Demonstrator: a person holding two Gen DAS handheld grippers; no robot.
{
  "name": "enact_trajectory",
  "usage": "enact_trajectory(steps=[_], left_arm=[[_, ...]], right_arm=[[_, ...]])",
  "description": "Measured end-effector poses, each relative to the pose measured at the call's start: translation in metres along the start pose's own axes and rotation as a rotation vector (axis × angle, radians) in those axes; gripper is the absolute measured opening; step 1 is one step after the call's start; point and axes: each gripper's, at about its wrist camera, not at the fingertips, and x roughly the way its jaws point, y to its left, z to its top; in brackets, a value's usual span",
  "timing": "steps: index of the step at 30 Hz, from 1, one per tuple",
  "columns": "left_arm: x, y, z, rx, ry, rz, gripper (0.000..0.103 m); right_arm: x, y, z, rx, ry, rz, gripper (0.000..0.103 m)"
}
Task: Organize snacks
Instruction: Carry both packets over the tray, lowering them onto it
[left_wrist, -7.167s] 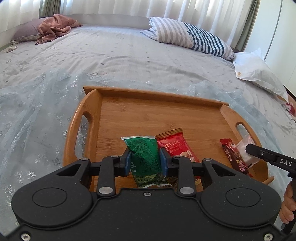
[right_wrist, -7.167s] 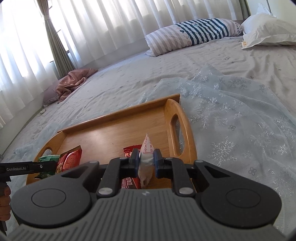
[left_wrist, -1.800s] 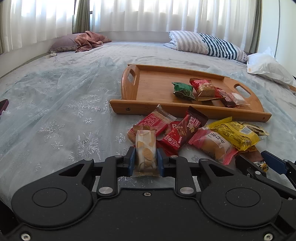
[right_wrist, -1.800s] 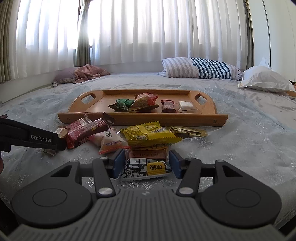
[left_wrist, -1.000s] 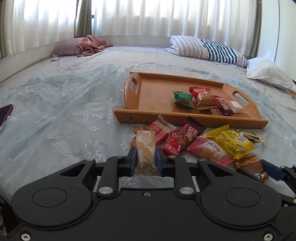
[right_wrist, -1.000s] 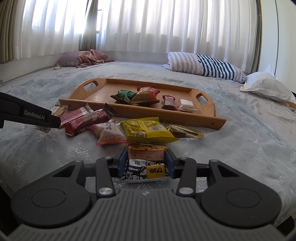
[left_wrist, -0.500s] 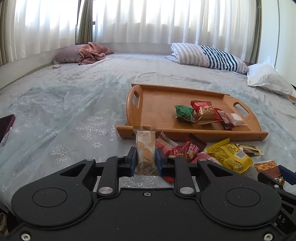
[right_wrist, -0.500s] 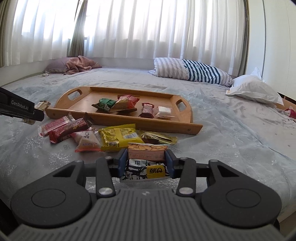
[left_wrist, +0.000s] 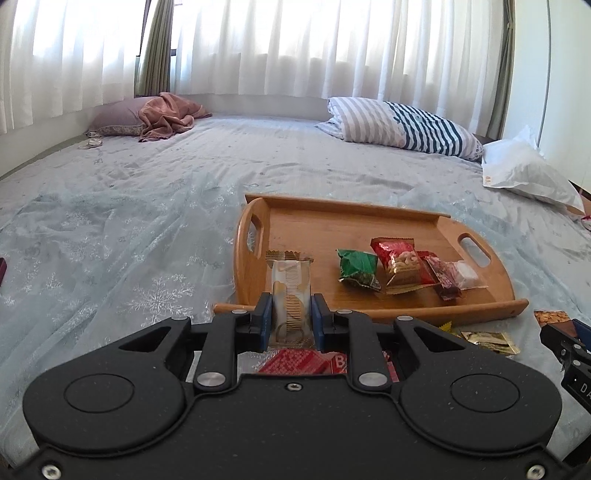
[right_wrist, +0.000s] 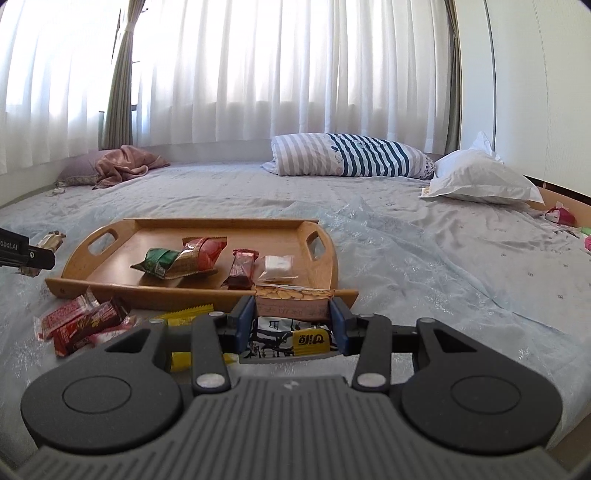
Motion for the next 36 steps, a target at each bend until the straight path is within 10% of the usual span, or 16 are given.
enact_trajectory(steps=[36], left_arm=[[0.136,-0.005,0.06,-0.061,0.16,-0.078,0.02]], right_arm=[[0.197,-0.032,0.097,0.162,0.201,0.194,0.048]])
